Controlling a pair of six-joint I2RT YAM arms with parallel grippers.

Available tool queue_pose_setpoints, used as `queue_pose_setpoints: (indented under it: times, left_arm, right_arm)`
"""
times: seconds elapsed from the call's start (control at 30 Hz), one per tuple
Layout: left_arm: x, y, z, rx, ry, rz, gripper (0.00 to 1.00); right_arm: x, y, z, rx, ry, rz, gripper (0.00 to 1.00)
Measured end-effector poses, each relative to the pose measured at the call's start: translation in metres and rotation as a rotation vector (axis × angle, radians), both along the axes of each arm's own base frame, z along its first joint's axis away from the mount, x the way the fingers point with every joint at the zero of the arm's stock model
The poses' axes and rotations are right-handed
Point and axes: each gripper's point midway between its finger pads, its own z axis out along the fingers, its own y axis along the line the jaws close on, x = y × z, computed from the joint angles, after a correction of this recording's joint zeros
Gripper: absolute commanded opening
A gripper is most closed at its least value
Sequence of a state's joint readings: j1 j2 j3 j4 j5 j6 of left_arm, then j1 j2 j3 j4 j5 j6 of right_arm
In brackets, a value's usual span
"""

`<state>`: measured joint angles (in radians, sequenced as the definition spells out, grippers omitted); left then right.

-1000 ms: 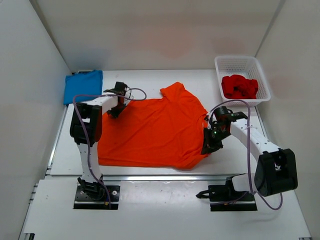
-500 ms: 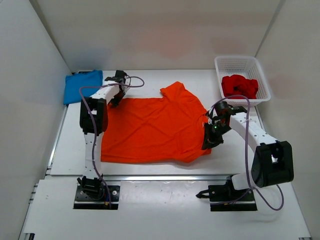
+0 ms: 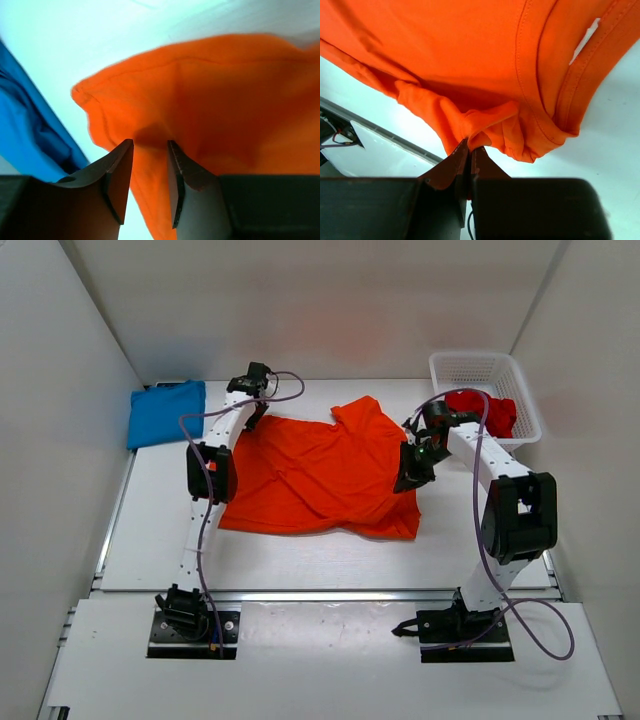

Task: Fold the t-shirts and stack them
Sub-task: Flatten out the tshirt, then grap the side of the flattened tshirt closest away from the robot with both arms

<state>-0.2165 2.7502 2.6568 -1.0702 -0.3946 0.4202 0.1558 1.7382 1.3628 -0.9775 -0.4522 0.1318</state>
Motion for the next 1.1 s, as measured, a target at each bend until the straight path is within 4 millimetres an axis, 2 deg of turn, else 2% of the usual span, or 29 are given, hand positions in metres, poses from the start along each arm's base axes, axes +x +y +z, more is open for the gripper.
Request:
queue_pose_setpoints:
  times: [0.07,0.17,0.23,0.3,0.4,0.47,0.5,0.57,0.6,0.67,0.73,0.77,0.83,0.9,0.97,1.1]
  left_arm:
    - [-0.004,-0.003,0.003,-0.053,0.007,0.011,0.45]
    - [-0.018,0.004,0.023,-0.128,0.015,0.043,0.46]
    - [-0.035,0.014,0.051,-0.172,0.006,0.062,0.45]
    - [-0.057,0.024,0.089,-0.208,-0.031,0.058,0.42]
    - [-0.115,0.035,0.138,-0.235,-0.061,-0.003,0.36]
    - [-0.16,0.037,0.154,-0.25,-0.044,-0.072,0.29]
    - [-0.179,0.038,0.154,-0.263,-0.017,-0.097,0.28]
    - [-0.21,0.044,0.134,-0.291,0.058,-0.112,0.27]
    - [-0.223,0.049,0.119,-0.308,0.108,-0.101,0.27]
    - [-0.25,0.061,0.073,-0.344,0.257,-0.061,0.27]
    - [-0.275,0.066,0.035,-0.368,0.392,-0.036,0.28]
    - [-0.289,0.064,0.02,-0.378,0.451,-0.035,0.28]
    - [-0.312,0.056,0.003,-0.394,0.532,-0.048,0.29]
    - [-0.32,0.048,-0.003,-0.401,0.561,-0.06,0.3]
    - [-0.314,0.042,-0.003,-0.415,0.539,-0.067,0.3]
    - [-0.298,0.045,0.002,-0.445,0.477,-0.034,0.35]
  right_arm:
    - [-0.001,0.001,0.001,0.005,0.002,0.004,0.01]
    - [-0.003,0.005,0.0,0.007,0.004,0.016,0.0]
    - [-0.004,0.008,0.0,0.007,0.001,0.025,0.0]
    - [-0.006,0.011,-0.001,0.007,-0.002,0.036,0.0]
    - [-0.015,0.013,-0.007,0.012,-0.015,0.049,0.0]
    - [-0.027,0.013,-0.011,0.026,-0.014,0.052,0.0]
    - [-0.033,0.013,-0.014,0.034,-0.015,0.047,0.0]
    - [-0.042,0.011,-0.018,0.05,-0.016,0.038,0.0]
    - [-0.046,0.01,-0.019,0.06,-0.014,0.033,0.0]
    - [-0.049,0.01,-0.02,0.078,-0.022,0.022,0.0]
    - [-0.051,0.01,-0.02,0.09,-0.031,0.019,0.0]
    - [-0.051,0.011,-0.02,0.093,-0.035,0.02,0.0]
    - [-0.05,0.012,-0.019,0.099,-0.043,0.024,0.0]
    - [-0.05,0.014,-0.02,0.103,-0.049,0.03,0.0]
    - [-0.052,0.016,-0.02,0.103,-0.045,0.036,0.0]
    - [-0.057,0.021,-0.022,0.101,-0.041,0.054,0.0]
